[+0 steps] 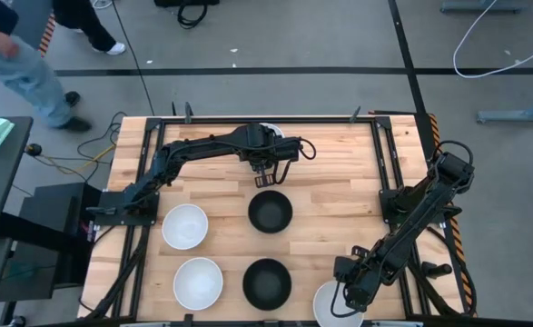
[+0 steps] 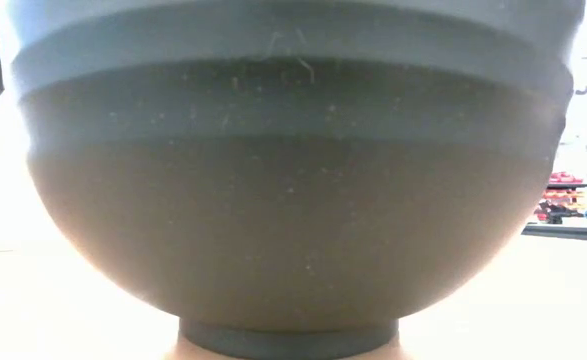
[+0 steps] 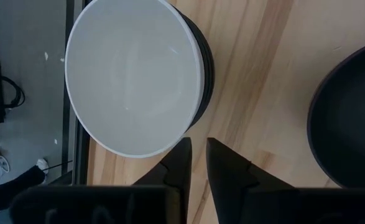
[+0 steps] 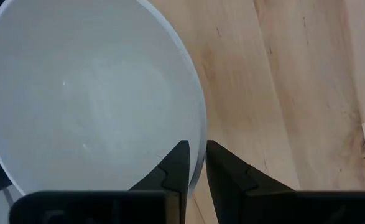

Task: Nest bowls inside each other
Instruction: Stack the white bowl on top of the stacked white bowls

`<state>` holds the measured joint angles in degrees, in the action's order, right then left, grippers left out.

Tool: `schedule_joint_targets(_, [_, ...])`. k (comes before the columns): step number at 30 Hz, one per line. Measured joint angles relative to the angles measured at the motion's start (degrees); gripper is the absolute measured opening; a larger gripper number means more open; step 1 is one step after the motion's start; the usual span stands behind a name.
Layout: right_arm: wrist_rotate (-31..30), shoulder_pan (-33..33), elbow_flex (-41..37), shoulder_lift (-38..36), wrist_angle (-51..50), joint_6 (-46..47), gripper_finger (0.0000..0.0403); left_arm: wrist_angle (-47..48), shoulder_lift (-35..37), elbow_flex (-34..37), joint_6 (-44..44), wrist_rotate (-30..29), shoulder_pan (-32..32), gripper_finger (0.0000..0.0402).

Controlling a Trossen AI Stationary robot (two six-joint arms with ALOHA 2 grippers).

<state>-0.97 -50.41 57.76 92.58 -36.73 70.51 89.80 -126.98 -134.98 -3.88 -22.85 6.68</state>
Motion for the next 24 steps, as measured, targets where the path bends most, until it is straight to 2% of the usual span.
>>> schedule_joint_targets(6, [-0.72,0.05,-0.07,0.00,0.05,-1.86,0.0053,0.00,0.00,0.00,-0.02,0.00,0.00,0.0051])
schedule_joint_targets(13, [-0.73,0.55,-2.10,-0.13,0.69,-1.91,0.0010,0.02,0.00,0.00,0.00,0.00,0.00,0.0056])
schedule_joint_targets(17, [-0.68,0.73,-3.35,-0.22,1.82,-1.44,0.0014,0.04,0.00,0.00,0.02,0.00,0.00,0.0054])
schedule_joint_targets(24, [-0.53,4.07,-3.48,-0.22,2.14,-12.21,0.0007,0.17,0.00,0.00,0.00,0.00,-0.16,0.0045])
